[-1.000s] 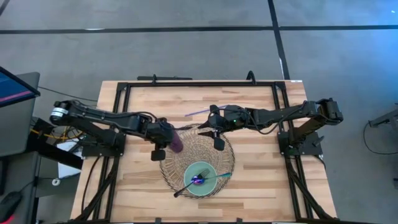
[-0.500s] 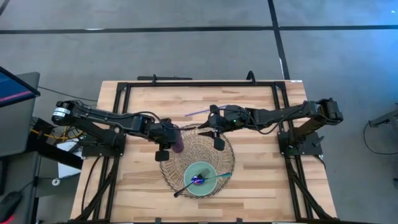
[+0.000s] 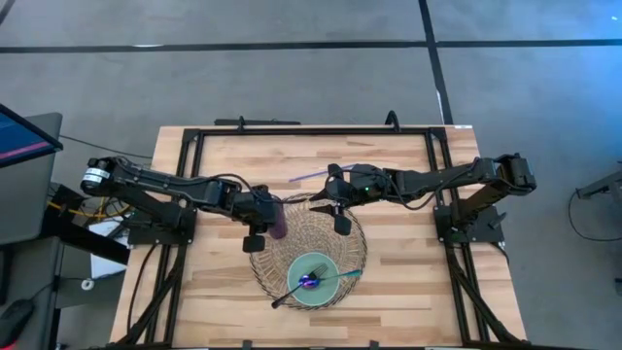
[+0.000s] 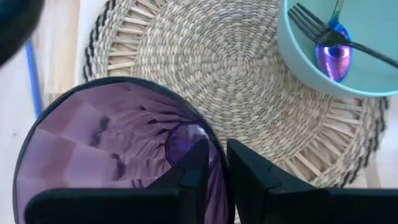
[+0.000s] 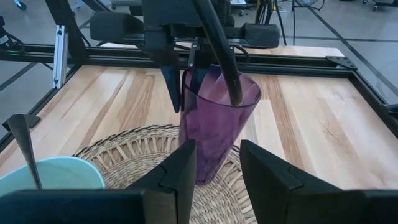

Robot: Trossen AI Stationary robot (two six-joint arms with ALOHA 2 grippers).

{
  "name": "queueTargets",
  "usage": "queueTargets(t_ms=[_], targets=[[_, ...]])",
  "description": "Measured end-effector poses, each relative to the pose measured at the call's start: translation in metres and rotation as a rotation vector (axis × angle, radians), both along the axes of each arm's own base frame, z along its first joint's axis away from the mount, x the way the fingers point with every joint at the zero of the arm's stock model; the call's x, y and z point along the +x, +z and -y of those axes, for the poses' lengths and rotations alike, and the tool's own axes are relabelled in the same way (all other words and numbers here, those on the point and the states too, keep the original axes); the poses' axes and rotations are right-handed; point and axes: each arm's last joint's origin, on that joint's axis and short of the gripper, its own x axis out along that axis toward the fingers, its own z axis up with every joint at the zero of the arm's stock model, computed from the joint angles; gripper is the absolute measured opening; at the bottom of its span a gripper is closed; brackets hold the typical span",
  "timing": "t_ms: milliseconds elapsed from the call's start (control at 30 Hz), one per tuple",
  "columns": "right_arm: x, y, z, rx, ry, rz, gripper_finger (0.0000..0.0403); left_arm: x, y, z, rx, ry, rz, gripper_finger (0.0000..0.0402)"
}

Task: Pick & Place Utensil
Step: Put the violet cup to the top left of the table mat

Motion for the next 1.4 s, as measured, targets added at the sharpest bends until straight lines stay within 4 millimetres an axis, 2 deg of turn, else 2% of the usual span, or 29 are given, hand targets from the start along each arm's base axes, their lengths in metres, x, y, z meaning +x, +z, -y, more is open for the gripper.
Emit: queueTargets(t_ms=[667,1100,1400], targets=[[0.000,0.000,0.000,0.000,0.000,-0.001,0.0119,0.008,0.008,0.001,-0.076,0.067,0.116,0.0058],[0.000,0.000,0.000,0.000,0.000,-0.001,0.0119,0.013,0.016,0.009,-0.120,0.013,0.215,0.0058],[0.000,0.000,0.000,0.000,0.000,-0.002,0.0119,0.013,0.017,0.011,-0.139,0.018,0.221,0.0058]])
